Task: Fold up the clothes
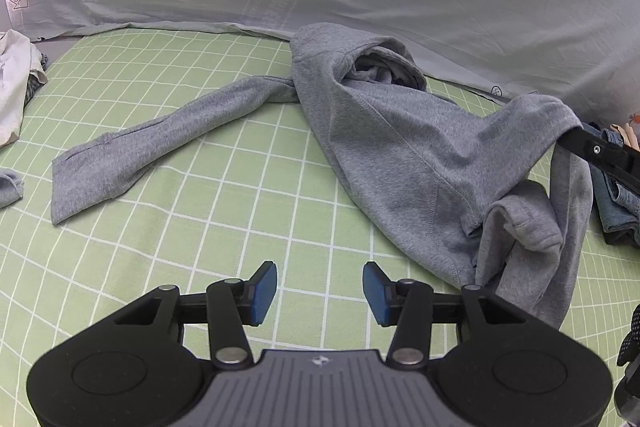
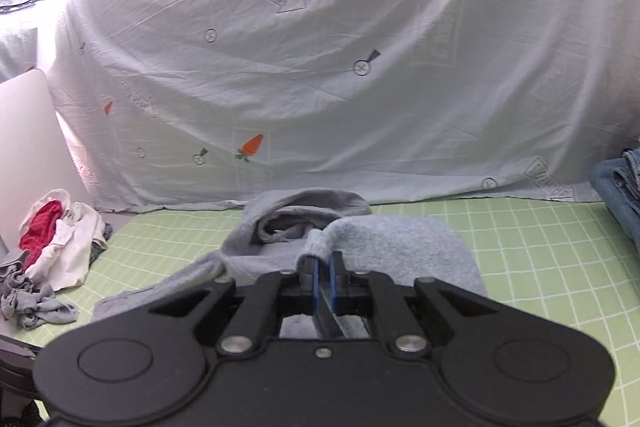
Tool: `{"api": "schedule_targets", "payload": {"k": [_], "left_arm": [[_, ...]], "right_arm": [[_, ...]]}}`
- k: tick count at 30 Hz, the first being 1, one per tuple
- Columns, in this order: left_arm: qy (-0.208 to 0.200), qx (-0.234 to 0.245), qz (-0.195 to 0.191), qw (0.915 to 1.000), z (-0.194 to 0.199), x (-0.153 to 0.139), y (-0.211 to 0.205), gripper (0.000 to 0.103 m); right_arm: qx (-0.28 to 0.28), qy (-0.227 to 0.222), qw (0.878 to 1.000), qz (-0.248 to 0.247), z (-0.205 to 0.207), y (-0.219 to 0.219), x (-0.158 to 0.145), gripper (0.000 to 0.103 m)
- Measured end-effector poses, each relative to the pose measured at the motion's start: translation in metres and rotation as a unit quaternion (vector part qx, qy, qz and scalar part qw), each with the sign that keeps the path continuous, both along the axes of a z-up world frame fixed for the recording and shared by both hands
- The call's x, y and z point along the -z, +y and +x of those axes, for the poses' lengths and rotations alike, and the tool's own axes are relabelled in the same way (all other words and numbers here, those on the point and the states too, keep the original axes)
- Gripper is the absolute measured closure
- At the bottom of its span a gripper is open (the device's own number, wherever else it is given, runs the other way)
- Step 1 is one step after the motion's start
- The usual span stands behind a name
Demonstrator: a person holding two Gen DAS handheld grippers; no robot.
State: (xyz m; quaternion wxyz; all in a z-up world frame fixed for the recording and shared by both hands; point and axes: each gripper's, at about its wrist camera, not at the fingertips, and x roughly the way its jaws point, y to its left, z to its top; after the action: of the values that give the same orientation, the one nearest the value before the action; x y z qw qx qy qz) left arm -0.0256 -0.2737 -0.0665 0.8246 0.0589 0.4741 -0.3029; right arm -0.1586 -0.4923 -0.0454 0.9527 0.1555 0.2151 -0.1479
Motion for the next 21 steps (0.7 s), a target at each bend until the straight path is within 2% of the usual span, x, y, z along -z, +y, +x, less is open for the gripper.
{"api": "schedule_targets", "payload": {"k": [3, 6, 7, 9, 10, 11, 12, 13, 17, 19, 21], "left_arm": [[0.0, -0.02, 0.0, 0.9998, 0.004, -0.001, 0.023, 0.053], [0.006, -0.05, 0.003, 0.9987, 0.013, 0.0, 0.05, 0.053], [0.007, -0.06, 0.005, 0.9981, 0.017, 0.001, 0.059, 0.053], [0.009, -0.076, 0.006, 0.997, 0.024, 0.001, 0.073, 0.054], [0.011, -0.081, 0.006, 0.9967, 0.028, 0.001, 0.079, 0.054], [0.014, -0.083, 0.004, 0.9965, 0.031, 0.001, 0.081, 0.054], [0.017, -0.083, 0.001, 0.9964, 0.035, 0.001, 0.083, 0.054], [0.021, -0.081, -0.002, 0.9965, 0.038, 0.001, 0.081, 0.053], [0.027, -0.046, -0.011, 0.9985, 0.042, 0.003, 0.057, 0.052], [0.029, -0.023, -0.016, 0.9992, 0.042, 0.005, 0.041, 0.046], [0.036, 0.002, -0.017, 0.9992, 0.038, 0.008, 0.021, 0.044]], "right_arm": [[-0.053, 0.014, 0.998, 0.034, 0.022, 0.039, 0.016, 0.097], [-0.097, 0.058, 0.991, 0.065, 0.04, 0.075, 0.044, 0.097], [-0.103, 0.073, 0.989, 0.071, 0.042, 0.082, 0.052, 0.096], [-0.103, 0.095, 0.988, 0.07, 0.042, 0.09, 0.059, 0.086], [-0.099, 0.099, 0.988, 0.069, 0.04, 0.092, 0.06, 0.062], [-0.088, 0.092, 0.99, 0.067, 0.034, 0.089, 0.056, 0.021], [-0.074, 0.082, 0.992, 0.065, 0.028, 0.084, 0.052, 0.006], [-0.054, 0.069, 0.994, 0.063, 0.021, 0.077, 0.045, 0.001], [0.033, 0.028, 0.998, 0.051, -0.004, 0.043, 0.019, 0.0], [0.085, 0.026, 0.995, 0.047, -0.017, 0.02, 0.014, 0.0], [0.137, 0.045, 0.989, 0.039, -0.028, -0.004, 0.019, 0.0]]}}
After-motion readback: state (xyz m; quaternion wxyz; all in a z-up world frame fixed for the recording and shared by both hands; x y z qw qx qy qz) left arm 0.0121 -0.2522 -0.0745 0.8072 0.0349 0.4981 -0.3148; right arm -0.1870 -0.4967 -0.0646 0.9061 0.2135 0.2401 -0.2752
